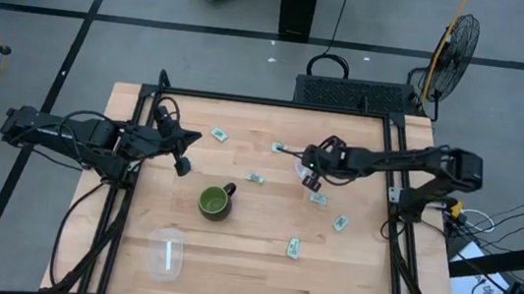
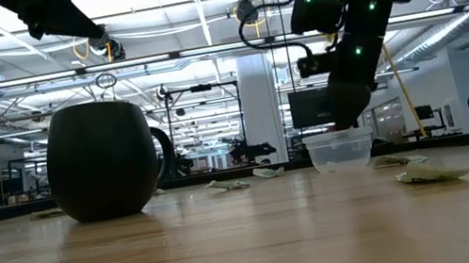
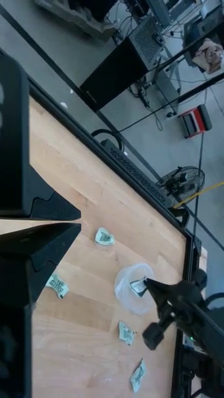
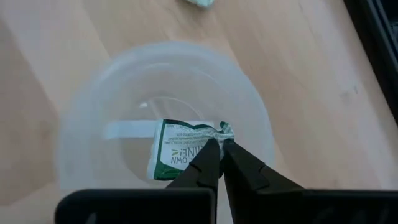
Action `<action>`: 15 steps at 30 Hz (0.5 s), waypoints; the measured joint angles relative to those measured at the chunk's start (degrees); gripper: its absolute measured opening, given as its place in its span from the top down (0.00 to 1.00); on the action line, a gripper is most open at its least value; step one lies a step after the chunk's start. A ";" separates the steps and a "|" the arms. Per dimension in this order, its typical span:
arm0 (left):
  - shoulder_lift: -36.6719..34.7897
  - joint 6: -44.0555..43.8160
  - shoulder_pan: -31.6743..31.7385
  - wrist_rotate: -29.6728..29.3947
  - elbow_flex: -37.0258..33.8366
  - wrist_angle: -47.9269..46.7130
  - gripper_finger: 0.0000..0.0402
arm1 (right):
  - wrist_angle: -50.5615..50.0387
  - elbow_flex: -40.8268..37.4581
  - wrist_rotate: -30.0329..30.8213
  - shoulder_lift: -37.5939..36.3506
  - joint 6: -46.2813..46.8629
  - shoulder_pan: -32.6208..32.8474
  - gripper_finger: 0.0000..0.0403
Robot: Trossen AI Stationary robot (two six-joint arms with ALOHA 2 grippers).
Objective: Pick and place Stevia / Truvia into bins
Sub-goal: Put the green truvia packet into the circle transparent container
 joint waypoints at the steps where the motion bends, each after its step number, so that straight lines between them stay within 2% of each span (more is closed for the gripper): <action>1: 0.00 0.00 -0.02 0.00 0.00 0.00 0.94 | 0.38 0.00 -0.01 0.57 -0.62 -0.31 0.99; 8: 0.00 0.00 0.00 0.00 0.01 -0.02 0.94 | 2.77 -0.01 -2.07 2.93 -5.86 -1.00 0.96; 15: -0.02 -0.01 0.00 -0.02 0.02 -0.04 0.94 | 3.35 -0.07 -2.21 2.82 -9.12 -0.98 0.83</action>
